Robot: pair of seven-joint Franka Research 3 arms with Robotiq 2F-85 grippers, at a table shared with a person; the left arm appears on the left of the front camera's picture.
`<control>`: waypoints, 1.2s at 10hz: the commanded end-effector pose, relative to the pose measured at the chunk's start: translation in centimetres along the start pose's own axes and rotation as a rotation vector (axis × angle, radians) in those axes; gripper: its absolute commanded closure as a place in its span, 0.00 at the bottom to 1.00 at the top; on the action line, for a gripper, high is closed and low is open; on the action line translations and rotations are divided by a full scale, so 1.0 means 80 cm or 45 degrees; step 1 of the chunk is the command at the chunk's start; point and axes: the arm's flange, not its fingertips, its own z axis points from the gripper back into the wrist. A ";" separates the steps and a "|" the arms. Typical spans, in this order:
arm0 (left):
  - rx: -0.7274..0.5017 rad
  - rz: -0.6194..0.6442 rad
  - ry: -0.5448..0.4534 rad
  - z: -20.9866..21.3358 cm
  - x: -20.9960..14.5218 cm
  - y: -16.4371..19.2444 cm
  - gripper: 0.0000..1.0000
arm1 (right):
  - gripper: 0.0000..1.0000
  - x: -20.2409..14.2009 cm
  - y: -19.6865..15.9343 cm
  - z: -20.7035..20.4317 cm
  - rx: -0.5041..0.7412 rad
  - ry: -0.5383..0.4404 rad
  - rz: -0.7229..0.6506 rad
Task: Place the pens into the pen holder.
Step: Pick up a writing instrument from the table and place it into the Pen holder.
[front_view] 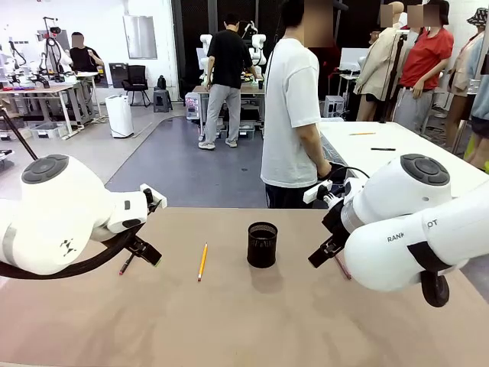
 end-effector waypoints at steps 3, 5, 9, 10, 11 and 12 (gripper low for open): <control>0.000 0.000 0.000 0.000 0.000 0.000 0.00 | 0.00 0.000 0.000 0.000 0.000 0.000 -0.001; 0.000 0.000 0.000 0.000 0.000 0.000 0.00 | 0.00 0.000 0.000 0.000 0.000 0.000 -0.001; 0.000 0.000 0.000 0.000 0.000 0.000 0.00 | 0.00 0.000 0.000 0.000 0.000 0.000 -0.001; 0.000 0.000 0.000 0.000 0.000 0.000 0.00 | 0.00 0.000 0.000 0.000 0.000 0.000 -0.001; 0.000 0.000 0.000 0.000 0.000 0.000 0.00 | 0.00 0.000 0.000 0.000 0.000 0.000 -0.001; 0.000 0.000 0.000 0.000 0.000 0.000 0.00 | 0.00 0.000 0.000 0.000 0.000 0.000 0.000</control>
